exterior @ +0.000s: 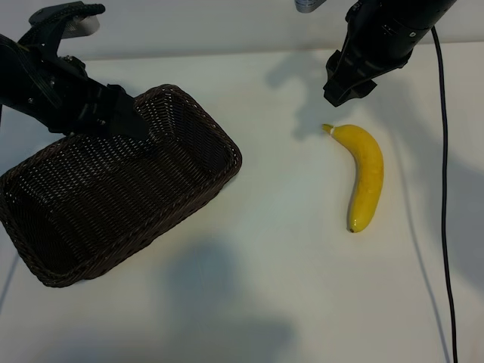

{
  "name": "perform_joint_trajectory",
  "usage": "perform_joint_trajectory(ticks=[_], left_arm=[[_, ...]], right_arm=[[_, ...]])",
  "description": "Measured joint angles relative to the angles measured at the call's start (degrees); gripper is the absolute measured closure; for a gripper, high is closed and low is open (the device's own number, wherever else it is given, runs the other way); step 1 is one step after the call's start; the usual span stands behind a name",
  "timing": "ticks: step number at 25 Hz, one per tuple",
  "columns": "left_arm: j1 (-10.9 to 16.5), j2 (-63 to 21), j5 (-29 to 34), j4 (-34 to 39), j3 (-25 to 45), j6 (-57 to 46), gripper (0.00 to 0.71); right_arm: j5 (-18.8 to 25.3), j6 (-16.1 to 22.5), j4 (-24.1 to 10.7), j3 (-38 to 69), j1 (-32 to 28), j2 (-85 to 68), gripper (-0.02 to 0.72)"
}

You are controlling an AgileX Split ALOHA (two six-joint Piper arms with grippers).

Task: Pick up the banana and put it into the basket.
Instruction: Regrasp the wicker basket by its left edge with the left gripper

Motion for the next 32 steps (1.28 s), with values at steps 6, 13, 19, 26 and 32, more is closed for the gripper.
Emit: perform_joint_trajectory(ticks=[6, 13, 19, 26, 32], left_arm=[[0.0, 0.0, 0.0, 0.0, 0.0, 0.0, 0.115], [0.0, 0.0, 0.0, 0.0, 0.0, 0.0, 0.115], [0.0, 0.0, 0.0, 0.0, 0.0, 0.0, 0.115], [0.0, 0.0, 0.0, 0.0, 0.0, 0.0, 0.115], [0.0, 0.0, 0.0, 0.0, 0.0, 0.06, 0.115]], right_arm=[[-0.05, 0.0, 0.0, 0.0, 0.0, 0.0, 0.118], [-2.58, 0.0, 0.0, 0.0, 0.0, 0.0, 0.118], [-5.06, 0.0, 0.26, 0.0, 0.0, 0.0, 0.118], [-5.17, 2.63, 1.36, 0.0, 0.0, 0.0, 0.118], [-5.17, 3.03, 1.42, 0.0, 0.0, 0.0, 0.118]])
